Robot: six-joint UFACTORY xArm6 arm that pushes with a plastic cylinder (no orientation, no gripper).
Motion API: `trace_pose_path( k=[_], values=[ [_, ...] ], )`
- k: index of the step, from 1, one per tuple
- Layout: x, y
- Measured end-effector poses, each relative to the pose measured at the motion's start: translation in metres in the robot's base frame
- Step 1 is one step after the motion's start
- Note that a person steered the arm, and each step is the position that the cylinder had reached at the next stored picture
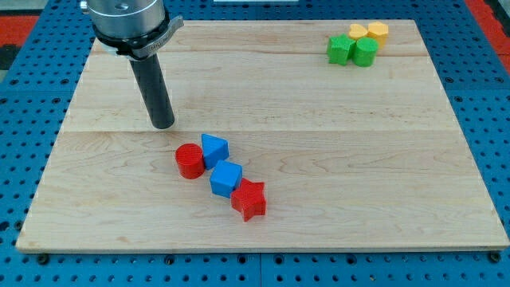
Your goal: Point your arm to top right
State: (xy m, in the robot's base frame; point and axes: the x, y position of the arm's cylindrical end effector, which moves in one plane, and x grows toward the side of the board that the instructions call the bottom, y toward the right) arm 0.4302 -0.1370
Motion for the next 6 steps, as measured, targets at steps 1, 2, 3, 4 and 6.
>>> trace_pose_path(
  k=[1,2,3,4,6],
  values=[
    [0.003,-0.009],
    [0.014,0.005],
    [-0.015,0.111],
    [-0.041,0.251],
    [-0.183,0.426]
  ],
)
